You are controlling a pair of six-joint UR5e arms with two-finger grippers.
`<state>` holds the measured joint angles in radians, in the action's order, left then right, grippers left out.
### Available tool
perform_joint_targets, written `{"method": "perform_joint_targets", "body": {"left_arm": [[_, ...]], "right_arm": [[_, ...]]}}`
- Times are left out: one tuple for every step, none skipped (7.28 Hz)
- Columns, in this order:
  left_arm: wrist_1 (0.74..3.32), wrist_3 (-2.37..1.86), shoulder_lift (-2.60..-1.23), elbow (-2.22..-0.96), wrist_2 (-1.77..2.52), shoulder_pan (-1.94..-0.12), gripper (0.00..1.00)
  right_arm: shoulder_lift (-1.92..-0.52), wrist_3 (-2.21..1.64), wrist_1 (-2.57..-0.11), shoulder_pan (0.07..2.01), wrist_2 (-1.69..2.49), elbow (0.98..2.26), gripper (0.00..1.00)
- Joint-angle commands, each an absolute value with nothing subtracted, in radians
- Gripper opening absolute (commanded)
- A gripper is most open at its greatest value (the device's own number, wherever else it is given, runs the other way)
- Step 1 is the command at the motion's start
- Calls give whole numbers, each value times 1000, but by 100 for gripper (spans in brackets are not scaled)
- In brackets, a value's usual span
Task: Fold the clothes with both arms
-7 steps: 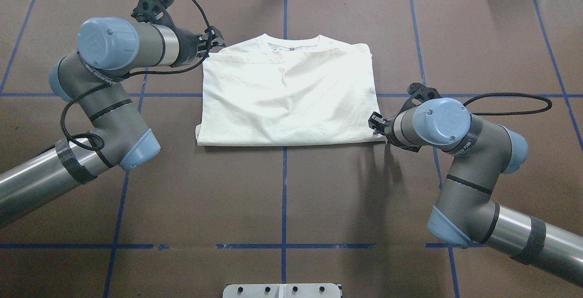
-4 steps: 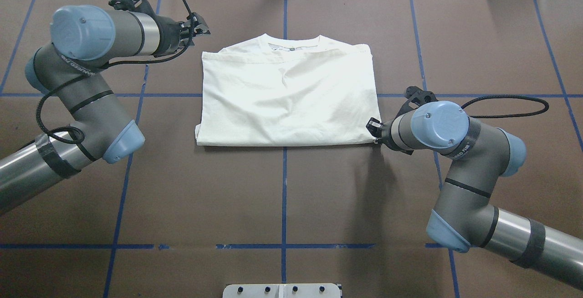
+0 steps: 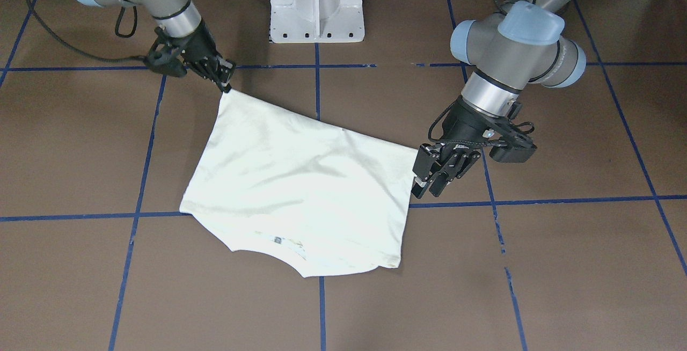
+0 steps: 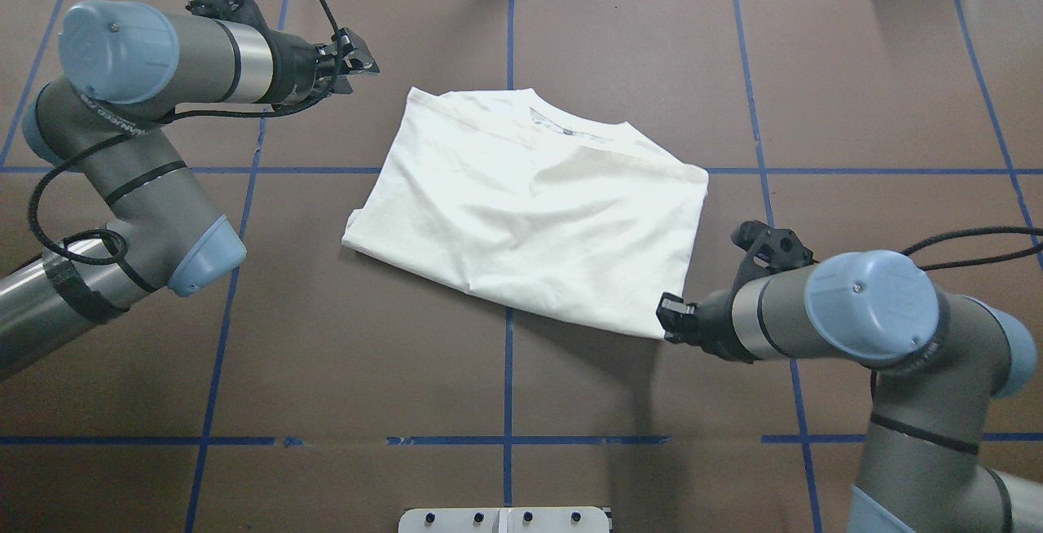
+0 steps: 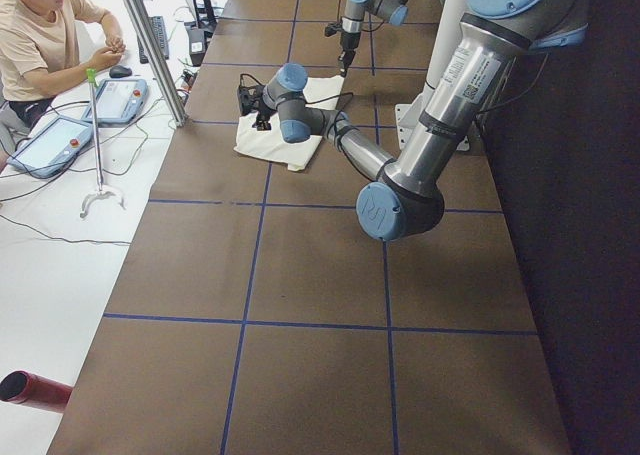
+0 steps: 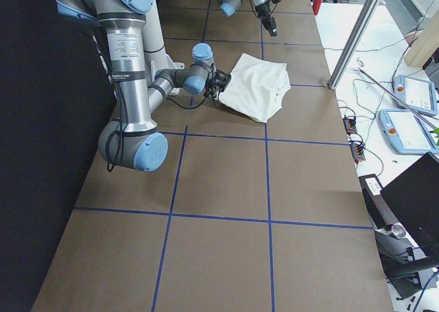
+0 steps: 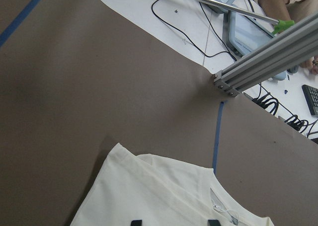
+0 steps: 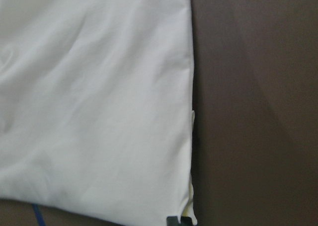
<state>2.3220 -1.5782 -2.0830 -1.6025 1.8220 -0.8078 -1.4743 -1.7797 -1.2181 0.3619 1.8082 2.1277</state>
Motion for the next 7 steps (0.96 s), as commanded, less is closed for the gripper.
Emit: {"method": "perform_joint_targets", "body": {"left_arm": [[2324, -1630, -2060, -1626, 1893, -805, 67], [2319, -1638, -2054, -1621, 1893, -801, 73], [2318, -1667, -2051, -1626, 1907, -795, 73], [2319, -1713, -2051, -1634, 1971, -770, 73], [2318, -1745, -2011, -1676, 1992, -734, 73], [2313, -1816, -1978, -1698, 1982, -644, 73], [2233, -1906, -1977, -1722, 1976, -593, 73]], "right_arm": [[-1600, -1822, -1216, 118, 1845, 2269, 0], [-1598, -1822, -1216, 60, 1850, 2272, 42], [-1595, -1828, -1216, 55, 1848, 2276, 99], [-1591, -1830, -1216, 80, 1845, 2281, 100], [-1577, -1829, -1216, 147, 1847, 2302, 100], [-1559, -1829, -1216, 240, 1847, 2319, 100], [-1548, -1827, -1216, 323, 1845, 2315, 100]]}}
